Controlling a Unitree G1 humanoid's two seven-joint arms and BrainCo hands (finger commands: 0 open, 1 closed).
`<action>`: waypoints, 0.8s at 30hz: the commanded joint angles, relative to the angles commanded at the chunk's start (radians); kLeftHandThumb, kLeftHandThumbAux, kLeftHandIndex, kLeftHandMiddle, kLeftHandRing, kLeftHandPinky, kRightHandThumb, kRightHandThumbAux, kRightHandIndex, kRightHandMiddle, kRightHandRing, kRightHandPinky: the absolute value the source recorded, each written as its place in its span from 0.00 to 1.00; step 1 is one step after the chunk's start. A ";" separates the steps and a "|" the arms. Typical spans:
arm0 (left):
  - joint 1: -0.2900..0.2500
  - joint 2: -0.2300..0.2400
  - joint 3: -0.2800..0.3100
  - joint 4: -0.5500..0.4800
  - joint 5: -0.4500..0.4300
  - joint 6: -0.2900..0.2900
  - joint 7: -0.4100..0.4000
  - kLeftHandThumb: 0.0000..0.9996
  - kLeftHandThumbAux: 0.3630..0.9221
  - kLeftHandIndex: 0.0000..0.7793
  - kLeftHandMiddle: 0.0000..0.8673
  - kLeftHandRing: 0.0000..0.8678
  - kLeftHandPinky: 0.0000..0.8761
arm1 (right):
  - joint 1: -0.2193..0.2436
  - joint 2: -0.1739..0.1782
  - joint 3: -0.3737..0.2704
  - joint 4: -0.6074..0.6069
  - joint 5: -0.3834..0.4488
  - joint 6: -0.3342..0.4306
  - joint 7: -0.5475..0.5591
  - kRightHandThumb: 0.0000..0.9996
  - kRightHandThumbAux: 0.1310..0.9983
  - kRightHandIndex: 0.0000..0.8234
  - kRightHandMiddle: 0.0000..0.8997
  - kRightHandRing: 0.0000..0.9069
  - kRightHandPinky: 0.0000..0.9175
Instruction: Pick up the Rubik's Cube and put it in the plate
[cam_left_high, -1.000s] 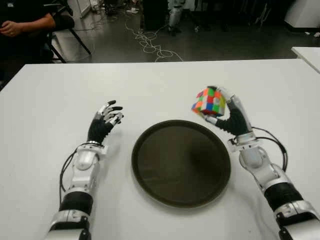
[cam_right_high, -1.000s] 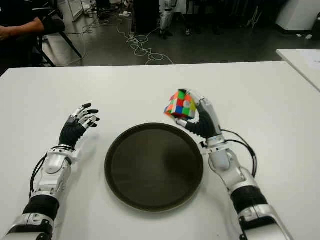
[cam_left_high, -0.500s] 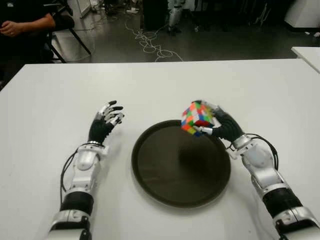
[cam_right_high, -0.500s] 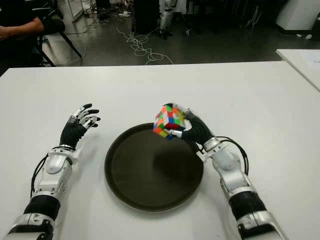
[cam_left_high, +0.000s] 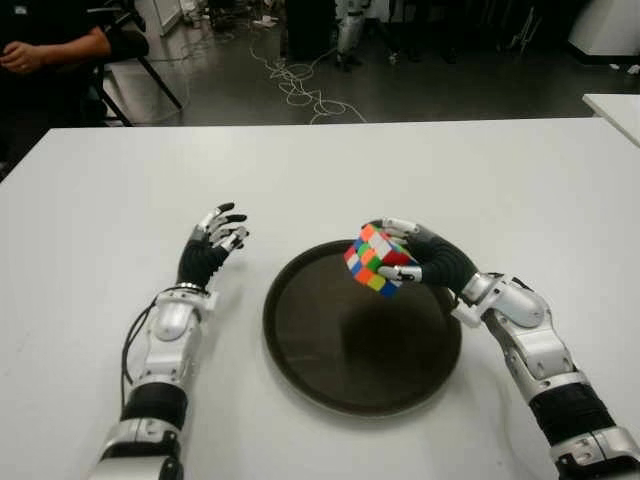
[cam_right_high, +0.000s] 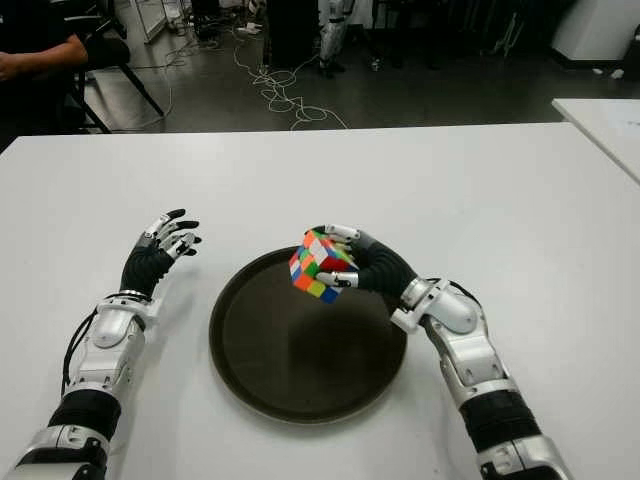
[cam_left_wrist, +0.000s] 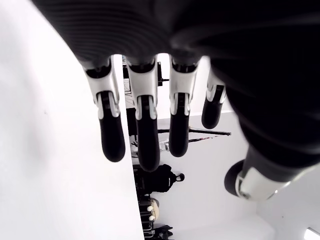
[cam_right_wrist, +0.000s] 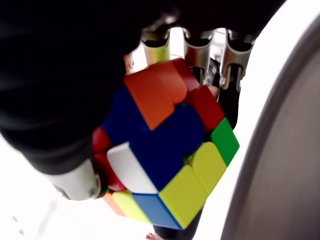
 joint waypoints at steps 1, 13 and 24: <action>0.000 0.000 0.000 0.000 0.000 0.001 0.000 0.62 0.45 0.22 0.33 0.39 0.42 | 0.000 0.000 0.000 0.000 -0.005 0.001 0.003 0.69 0.69 0.52 0.84 0.84 0.83; 0.002 -0.005 0.000 -0.012 -0.003 0.006 0.001 0.63 0.46 0.21 0.33 0.39 0.42 | -0.037 -0.031 0.055 0.090 -0.290 -0.106 -0.106 0.68 0.69 0.52 0.82 0.83 0.82; 0.004 -0.009 0.001 -0.017 0.003 0.008 0.018 0.63 0.46 0.21 0.32 0.37 0.41 | -0.039 -0.042 0.086 0.134 -0.491 -0.240 -0.263 0.68 0.69 0.52 0.82 0.83 0.83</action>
